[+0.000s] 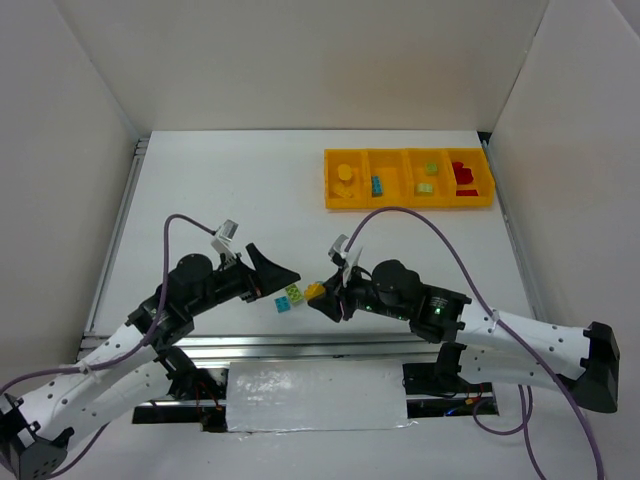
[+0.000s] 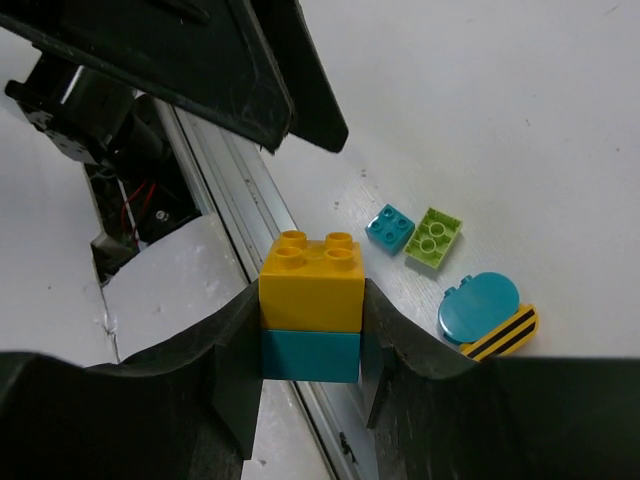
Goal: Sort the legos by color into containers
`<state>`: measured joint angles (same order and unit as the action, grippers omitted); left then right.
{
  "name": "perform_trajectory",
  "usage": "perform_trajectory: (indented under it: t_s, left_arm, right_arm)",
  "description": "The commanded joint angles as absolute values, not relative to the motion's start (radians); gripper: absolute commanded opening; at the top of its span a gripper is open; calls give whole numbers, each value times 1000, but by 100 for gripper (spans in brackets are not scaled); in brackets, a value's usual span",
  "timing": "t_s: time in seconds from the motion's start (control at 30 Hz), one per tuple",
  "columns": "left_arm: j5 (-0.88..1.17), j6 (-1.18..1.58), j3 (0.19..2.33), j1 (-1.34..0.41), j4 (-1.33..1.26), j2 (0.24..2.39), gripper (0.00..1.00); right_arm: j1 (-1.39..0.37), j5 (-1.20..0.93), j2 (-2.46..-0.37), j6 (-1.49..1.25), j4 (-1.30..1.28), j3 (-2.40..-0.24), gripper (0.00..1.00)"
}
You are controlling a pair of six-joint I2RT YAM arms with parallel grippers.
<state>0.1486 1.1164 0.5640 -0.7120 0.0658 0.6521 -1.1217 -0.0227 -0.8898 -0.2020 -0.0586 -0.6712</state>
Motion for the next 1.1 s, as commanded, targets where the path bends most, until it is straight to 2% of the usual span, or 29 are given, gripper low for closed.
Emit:
perform_trajectory:
  t_s: [0.0, 0.23, 0.7, 0.73, 0.83, 0.9, 0.93, 0.97, 1.07]
  left_arm:
    - [268, 1189, 542, -719, -106, 669, 94]
    - [305, 1224, 500, -730, -202, 684, 92]
    - [321, 1216, 477, -747, -273, 772, 77]
    - [324, 1219, 477, -749, -279, 775, 71]
    - [330, 1218, 474, -758, -295, 778, 63]
    - [331, 1212, 477, -764, -295, 778, 52]
    - [334, 1212, 477, -764, -299, 779, 45]
    - [340, 1210, 477, -764, -301, 781, 28]
    - [359, 1200, 492, -765, -296, 790, 0]
  right_arm:
    - [-1129, -9, -884, -163, -9, -698, 0]
    - [-1129, 52, -952, -153, -61, -761, 0]
    - [-1173, 57, -1005, -153, -34, -818, 0]
    - [-1177, 70, -1012, -153, -37, -824, 0]
    - [-1178, 98, -1040, -156, -49, -844, 0]
    - [-1180, 116, -1069, -156, -67, -865, 0]
    - [-1178, 124, -1080, -156, -74, -873, 0]
    - [-1178, 142, -1091, -158, -86, -882, 0]
    - [-1178, 193, -1137, -170, -94, -899, 1]
